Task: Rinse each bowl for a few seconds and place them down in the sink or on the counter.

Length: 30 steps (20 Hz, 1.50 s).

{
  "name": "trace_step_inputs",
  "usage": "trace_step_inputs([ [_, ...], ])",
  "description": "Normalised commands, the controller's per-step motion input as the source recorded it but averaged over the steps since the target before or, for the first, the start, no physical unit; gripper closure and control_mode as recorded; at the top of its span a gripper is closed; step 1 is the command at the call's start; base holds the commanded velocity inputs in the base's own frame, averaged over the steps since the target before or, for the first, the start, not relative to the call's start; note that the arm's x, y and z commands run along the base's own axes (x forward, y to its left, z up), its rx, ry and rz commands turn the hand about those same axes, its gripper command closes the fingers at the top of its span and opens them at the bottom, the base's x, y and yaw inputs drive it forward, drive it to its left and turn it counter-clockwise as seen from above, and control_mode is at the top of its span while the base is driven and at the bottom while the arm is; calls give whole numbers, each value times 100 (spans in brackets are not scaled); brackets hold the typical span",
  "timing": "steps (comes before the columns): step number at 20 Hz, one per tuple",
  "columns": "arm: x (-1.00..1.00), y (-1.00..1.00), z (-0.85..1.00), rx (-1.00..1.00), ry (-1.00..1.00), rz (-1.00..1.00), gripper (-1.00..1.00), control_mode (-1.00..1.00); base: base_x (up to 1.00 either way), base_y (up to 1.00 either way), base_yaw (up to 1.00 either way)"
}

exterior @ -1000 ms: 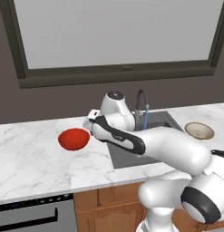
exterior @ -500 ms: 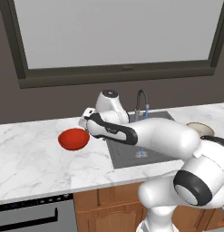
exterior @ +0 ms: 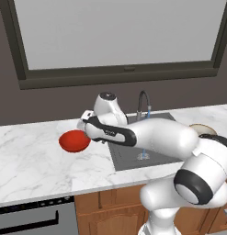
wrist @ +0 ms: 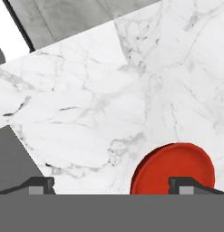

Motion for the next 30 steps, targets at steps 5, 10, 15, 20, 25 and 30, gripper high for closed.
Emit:
trace_step_inputs([
  [5,1,0,-20,1,-1,0,-100,-100,0,0,0],
  [10,5,0,-26,1,0,0,-100,-100,0,0,0],
  [15,9,0,-26,3,0,0,-100,-100,0,0,0],
  [20,25,0,-15,3,0,-1,-100,-100,0,0,0],
  [25,31,0,-17,2,0,0,-100,-100,0,0,0],
  [30,33,1,-19,1,0,0,-100,-100,0,0,0],
])
